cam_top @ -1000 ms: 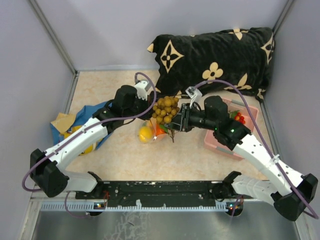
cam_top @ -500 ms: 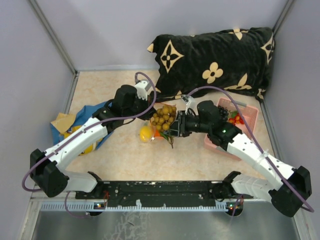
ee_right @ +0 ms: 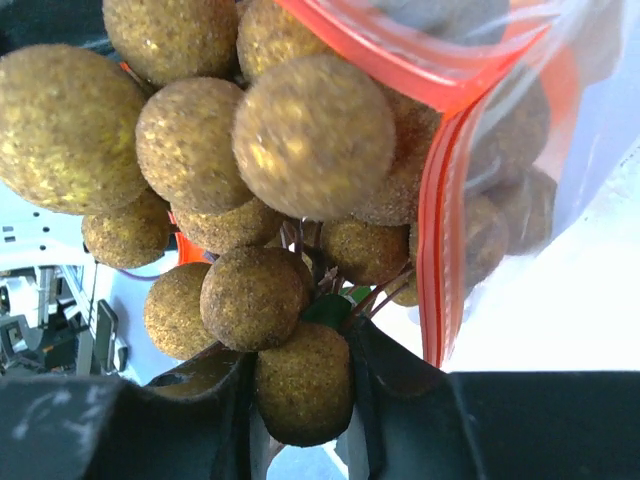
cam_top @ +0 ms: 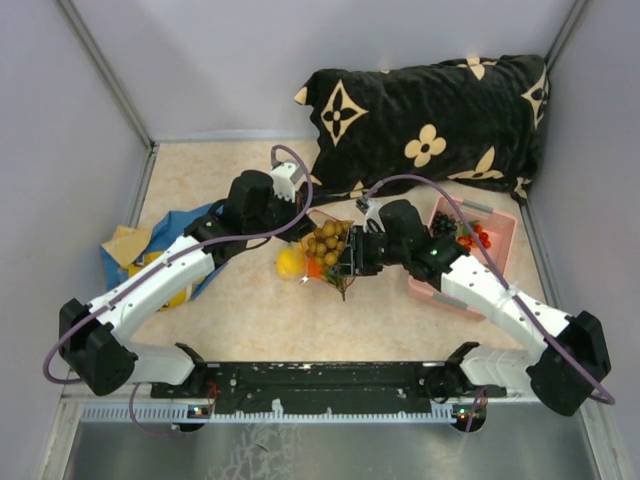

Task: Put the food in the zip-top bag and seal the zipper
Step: Place the fake fruit in the zipper food storage bag.

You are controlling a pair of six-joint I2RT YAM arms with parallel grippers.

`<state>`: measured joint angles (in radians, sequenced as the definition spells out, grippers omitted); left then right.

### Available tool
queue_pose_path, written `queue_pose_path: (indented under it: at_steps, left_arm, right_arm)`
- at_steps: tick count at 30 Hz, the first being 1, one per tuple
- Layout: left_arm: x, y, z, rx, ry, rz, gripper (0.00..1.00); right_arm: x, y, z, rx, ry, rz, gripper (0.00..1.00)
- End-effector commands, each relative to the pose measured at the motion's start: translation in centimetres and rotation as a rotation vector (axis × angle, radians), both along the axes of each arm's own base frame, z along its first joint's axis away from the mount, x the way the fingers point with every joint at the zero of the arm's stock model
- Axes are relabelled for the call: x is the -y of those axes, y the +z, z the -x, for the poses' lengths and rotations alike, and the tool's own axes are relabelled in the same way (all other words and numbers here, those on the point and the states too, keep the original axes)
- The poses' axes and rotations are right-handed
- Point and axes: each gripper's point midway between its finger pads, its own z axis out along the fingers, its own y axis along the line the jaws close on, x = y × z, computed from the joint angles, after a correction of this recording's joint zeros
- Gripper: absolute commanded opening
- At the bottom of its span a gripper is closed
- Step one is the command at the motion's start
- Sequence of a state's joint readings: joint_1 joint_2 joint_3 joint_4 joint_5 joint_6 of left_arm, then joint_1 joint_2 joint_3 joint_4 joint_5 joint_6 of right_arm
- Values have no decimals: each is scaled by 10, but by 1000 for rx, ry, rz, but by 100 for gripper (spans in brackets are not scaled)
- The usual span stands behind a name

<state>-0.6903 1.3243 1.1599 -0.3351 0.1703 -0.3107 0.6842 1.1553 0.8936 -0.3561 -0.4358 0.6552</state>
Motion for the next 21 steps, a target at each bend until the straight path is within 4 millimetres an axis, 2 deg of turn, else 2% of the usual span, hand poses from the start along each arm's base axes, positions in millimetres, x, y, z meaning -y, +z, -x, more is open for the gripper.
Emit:
queue_pose_path:
  at_steps: [1,5,8,14,18,21]
  left_arm:
    - [8,21,10,62,-71,65,0]
    - [13,17,16,52,-104,77,0]
    - [10,14,14,45,-79,71,0]
    - [7,14,7,8,4,89,0]
    - [2,12,-8,-20,117,97,0]
    - [3,9,-15,-45,148,113,0]
  right_arm:
    - [1,24,-20,68,-46,13,33]
    - [9,34,-41,130,-131,56,44]
    - [10,39,-48,151,-128,108,44]
    - [14,40,-37,167,-46,141,49]
    - [14,41,-25,170,30,145,51]
    - [22,49,-30,200,-20,171,52]
